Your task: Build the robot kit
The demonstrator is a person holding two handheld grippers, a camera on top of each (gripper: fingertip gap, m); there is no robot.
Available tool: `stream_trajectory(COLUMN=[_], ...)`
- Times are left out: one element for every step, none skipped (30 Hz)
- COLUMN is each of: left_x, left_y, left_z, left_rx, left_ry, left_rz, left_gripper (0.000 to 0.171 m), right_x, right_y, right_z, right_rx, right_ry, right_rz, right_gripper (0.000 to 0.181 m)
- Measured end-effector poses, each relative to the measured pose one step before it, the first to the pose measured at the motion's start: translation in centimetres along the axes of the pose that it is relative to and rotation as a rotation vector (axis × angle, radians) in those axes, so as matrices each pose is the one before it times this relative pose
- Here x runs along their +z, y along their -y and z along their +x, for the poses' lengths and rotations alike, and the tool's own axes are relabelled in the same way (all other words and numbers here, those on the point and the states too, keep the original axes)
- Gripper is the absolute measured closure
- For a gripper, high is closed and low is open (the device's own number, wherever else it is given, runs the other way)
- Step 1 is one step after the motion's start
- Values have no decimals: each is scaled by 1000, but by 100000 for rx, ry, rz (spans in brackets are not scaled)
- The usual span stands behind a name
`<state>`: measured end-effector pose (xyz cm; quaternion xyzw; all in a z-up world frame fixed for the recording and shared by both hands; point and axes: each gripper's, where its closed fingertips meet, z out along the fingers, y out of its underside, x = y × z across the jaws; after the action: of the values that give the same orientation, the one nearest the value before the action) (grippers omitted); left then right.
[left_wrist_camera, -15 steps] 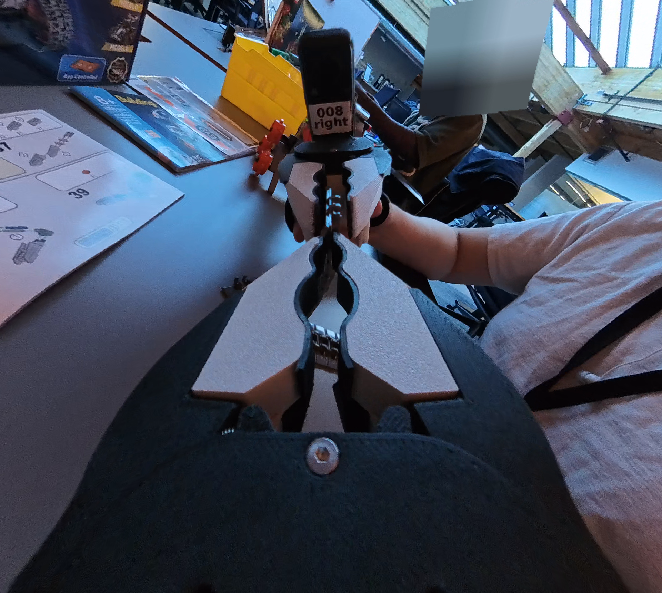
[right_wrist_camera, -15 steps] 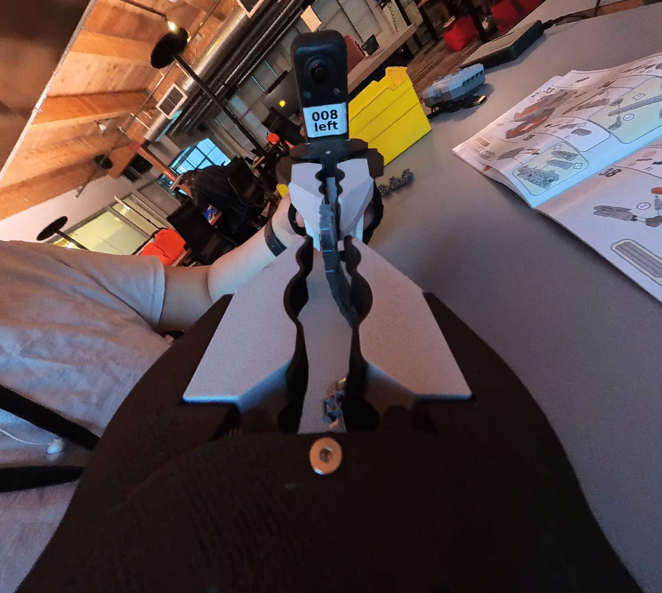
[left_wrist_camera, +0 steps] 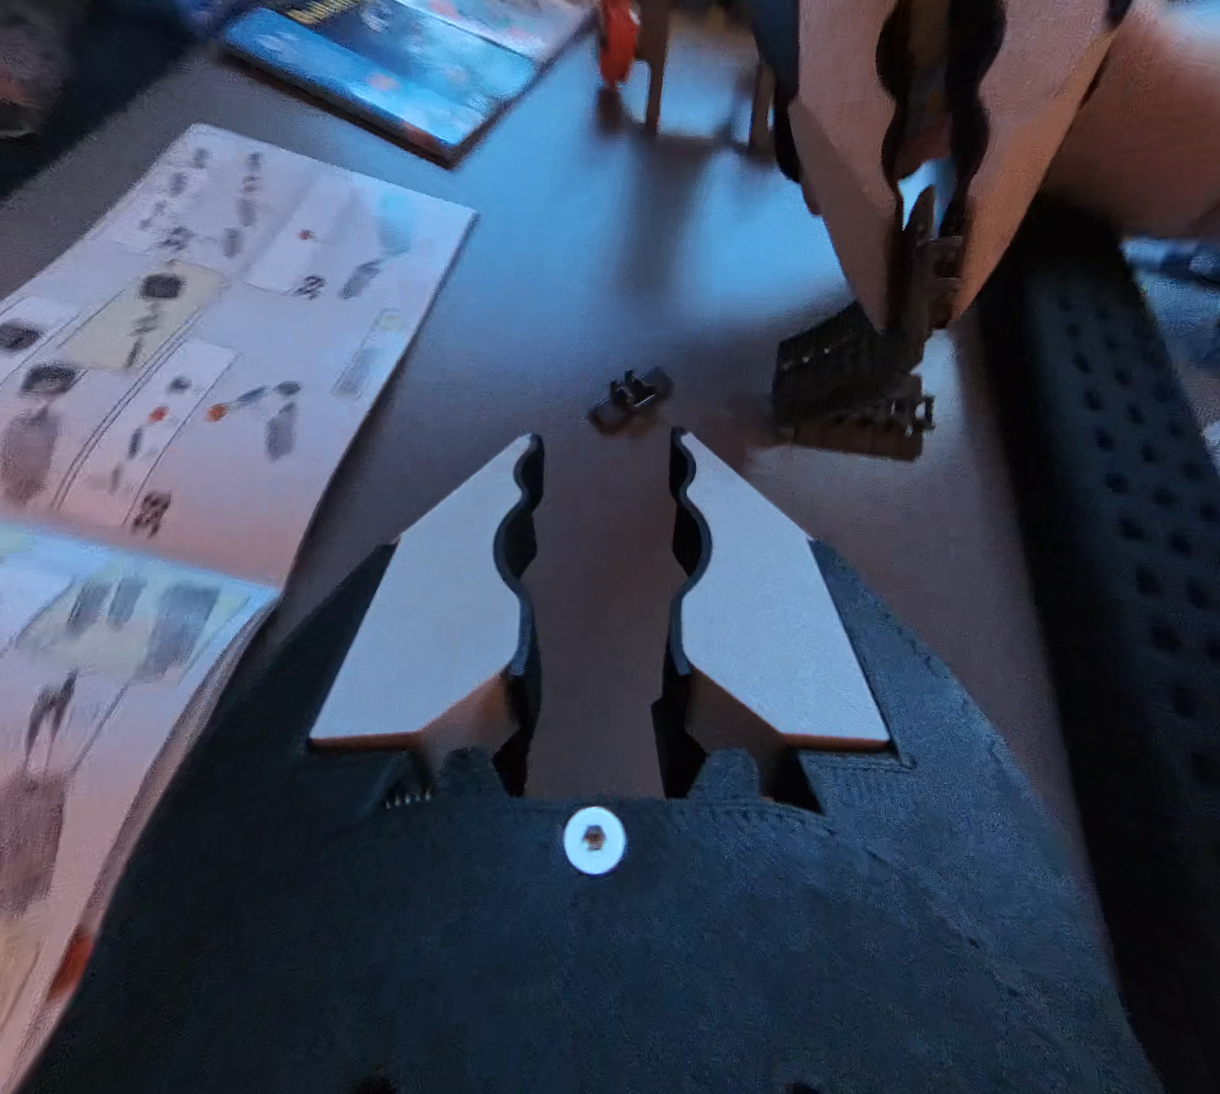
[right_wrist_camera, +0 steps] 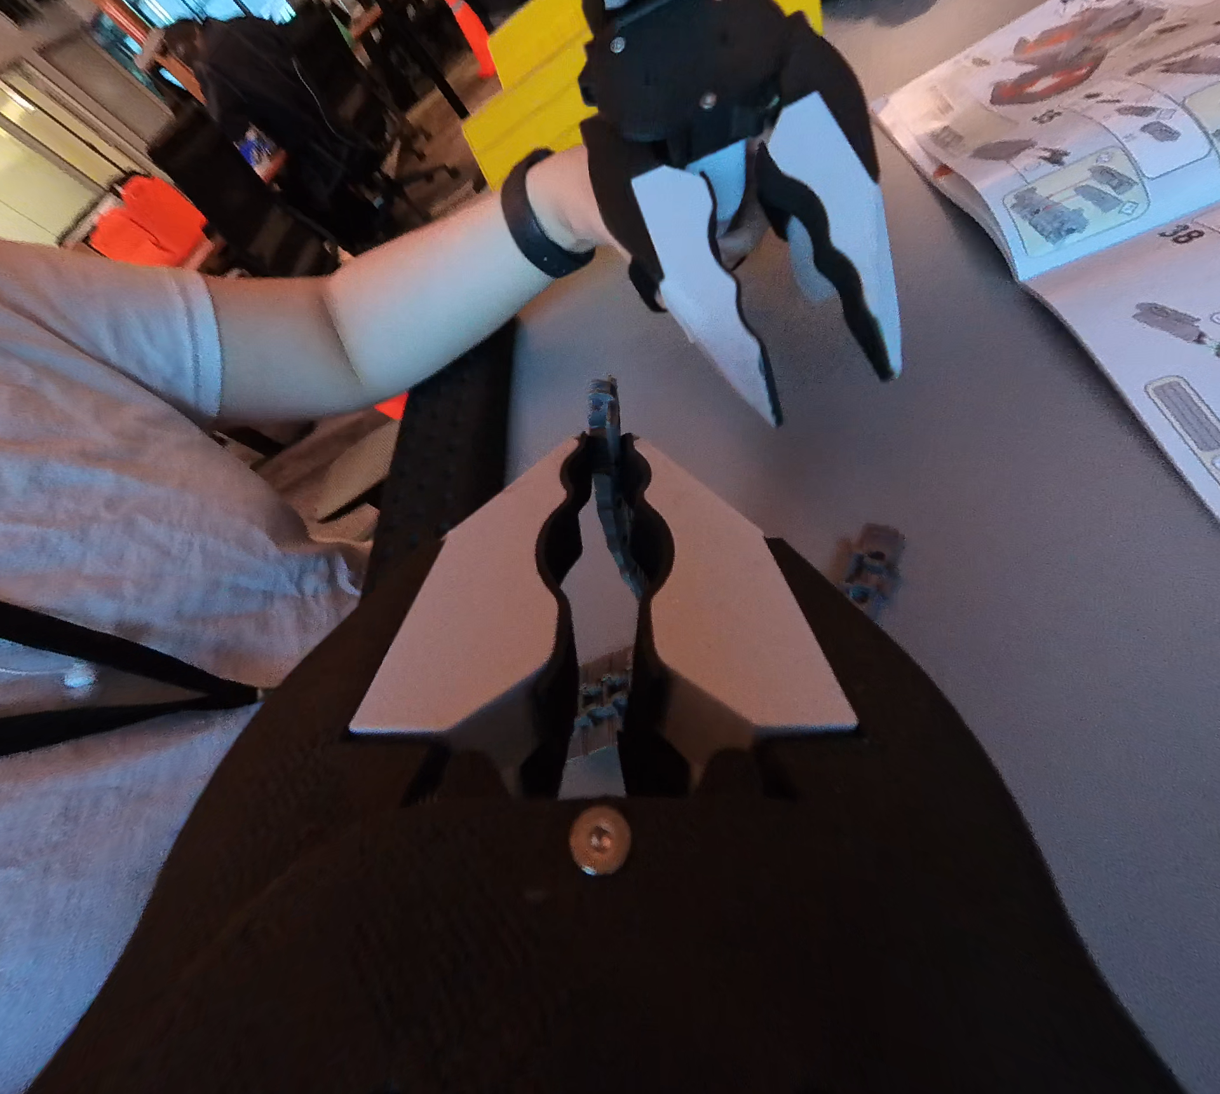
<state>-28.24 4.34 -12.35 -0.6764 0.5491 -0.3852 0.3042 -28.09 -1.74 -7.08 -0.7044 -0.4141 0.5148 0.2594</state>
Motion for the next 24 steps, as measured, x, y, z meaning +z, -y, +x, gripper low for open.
stream_trajectory(left_x=[1037,878,695,564,482,445,426,380,286,192,111,-7,-79,-139,-227,-252,-311,-348,-357,-311,-282,-285,-324,-360], left_y=[-1,113,6,-160,-287,-247,-206,-98,71,-5,-139,17,-46,-110,-184,-234,-287,-362,-352,-275,-87,196,426,528], left_z=[313,325,195,101,-117,-154,128,91,100,130,-3,-56,58,-35,263,307,530,774,823,632,102,87,87,-411], left_rx=[5739,6760,7033,7007,5885,3737,1415,-810,-1652,-1938,-2046,-1213,-749,-1015,-1281,-2058,-1835,-1181,-609,-818,-1731,-2378,-2985,-3733], left_ry=[-154,147,1010,1246,2010,1650,-1108,-1784,-2104,-2555,-1796,-1067,-1094,55,-1257,-807,-1376,-2093,-2206,-1642,508,-602,-1598,896], left_rz=[-3389,-2693,-3599,-4489,-4688,-3393,-2027,-608,1428,1560,646,1410,936,233,-821,-1147,-959,-561,262,630,705,1334,1944,2267], left_gripper=[133,133,135,136,135,135,135,135,135,136,136,137,142,149,154,154,152,150,150,151,150,146,143,144], right_x=[-57,-68,-85,-105,-101,-95,-87,-86,-69,-48,-59,-73,-90,-112,-118,-126,-143,-144,-121,-52,52,166,182,133], right_y=[-293,-326,-347,-324,-293,-278,-175,-53,5,-35,6,58,63,34,27,20,31,19,13,12,31,-18,-52,-55], right_z=[-11,-167,-339,-350,-254,-252,-109,54,30,-39,33,156,198,118,110,144,206,190,160,126,42,-42,-135,-83], right_rx=[-1158,-1031,-812,-588,-846,-1042,-771,-312,464,1105,1346,1295,1384,1287,942,592,330,160,242,552,947,476,-47,-315], right_ry=[-1590,-406,778,955,419,654,92,-310,484,1462,1285,579,209,411,239,-244,-828,-887,-736,-479,-49,437,592,-32], right_rz=[-2021,-2217,-2434,-2327,-2064,-1842,-1120,-227,310,236,516,918,889,664,460,421,355,243,225,216,219,-106,-396,-560], right_gripper=[176,176,176,176,176,176,176,176,176,176,176,176,176,176,176,176,176,175,176,176,176,175,175,175])
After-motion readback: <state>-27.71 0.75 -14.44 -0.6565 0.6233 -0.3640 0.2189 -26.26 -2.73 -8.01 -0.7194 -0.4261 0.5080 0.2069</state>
